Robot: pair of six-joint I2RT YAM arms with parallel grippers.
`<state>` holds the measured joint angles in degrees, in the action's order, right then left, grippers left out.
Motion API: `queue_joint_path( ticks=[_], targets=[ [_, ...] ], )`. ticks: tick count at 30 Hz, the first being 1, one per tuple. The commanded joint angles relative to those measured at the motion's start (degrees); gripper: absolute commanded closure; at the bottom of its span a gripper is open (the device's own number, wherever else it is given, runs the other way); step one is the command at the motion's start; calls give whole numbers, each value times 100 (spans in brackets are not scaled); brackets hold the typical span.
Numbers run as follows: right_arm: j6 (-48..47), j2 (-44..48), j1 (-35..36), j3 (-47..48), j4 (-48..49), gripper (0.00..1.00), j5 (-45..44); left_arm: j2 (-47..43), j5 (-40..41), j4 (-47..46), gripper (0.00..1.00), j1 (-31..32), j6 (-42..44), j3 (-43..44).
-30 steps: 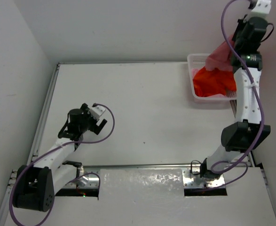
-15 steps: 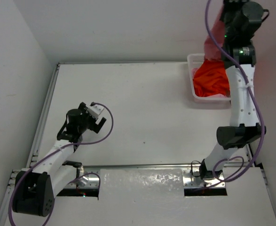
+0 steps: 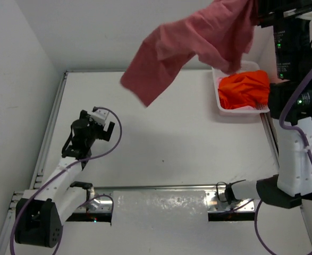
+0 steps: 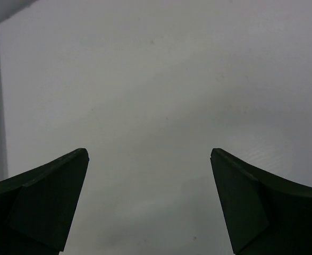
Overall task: Fold and stack the t-shirts
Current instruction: Move the tshirt to the center of the board
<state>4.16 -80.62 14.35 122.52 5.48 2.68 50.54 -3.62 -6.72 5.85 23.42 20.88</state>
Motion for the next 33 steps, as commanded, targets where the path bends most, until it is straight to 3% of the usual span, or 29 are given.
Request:
queue_joint_path(
  ticks=[1,8,9,12,13,15,16,18,19,22,24,25,26,27,28,29,30,31,33],
  targets=[
    [1006,-174,6,-1052,296,100,163,34,335,-251,0,-241,-154,836],
    [2605,38,270,-4180,69,100,-908,1008,108,530,0,-1278,371,2893],
    [2816,-41,296,-4732,-89,100,-970,1106,-93,645,0,-1314,565,3147],
    [3231,-891,437,-5237,-396,97,-543,1799,-218,1460,0,-1349,1181,3692],
    [3031,-1242,472,-5143,-537,87,-401,2045,-218,1663,0,-1358,1304,3851],
    [2671,-2524,472,-4092,-1633,65,-303,2783,-105,2120,1,-1297,1744,4238],
    [2120,-2955,455,-3608,-2090,45,-390,3020,26,2644,3,-1210,1928,4701],
    [1572,-4020,446,-1966,-3325,33,-732,3619,386,3296,4,-737,2456,5300],
    [1231,-4214,420,-1203,-3899,24,-916,4029,553,4101,6,-621,2448,6130],
    [991,-3788,306,-1238,-3906,15,-953,4463,136,5954,15,248,2369,7496],
    [902,-2895,227,-2132,-3528,19,-875,4412,-304,6749,17,1097,2290,8019],
    [841,-2637,174,-2423,-3440,29,-839,4272,-324,6850,17,1451,2220,7880],
    [806,-2426,173,-3026,-3283,64,-778,3862,-333,6851,19,1820,2167,7104],
    [753,-2119,165,-3311,-3194,82,-734,3623,-280,6616,21,2572,2115,6531],
    [709,-2020,165,-3566,-3080,91,-673,3159,-228,6422,21,2988,2079,5933],
    [752,-1976,139,-3995,-2887,94,-533,2981,-201,6237,21,3401,2088,5353],
    [813,-1966,104,-4103,-2833,90,-331,2918,-401,6001,21,4006,2114,4555],
    [1040,-2114,-53,-4131,-2824,85,-94,2961,-594,5885,21,4125,1966,4365],
    [1253,-2387,-213,-3965,-2868,63,504,3355,-597,5352,24,4511,1737,4187]
  ],
)
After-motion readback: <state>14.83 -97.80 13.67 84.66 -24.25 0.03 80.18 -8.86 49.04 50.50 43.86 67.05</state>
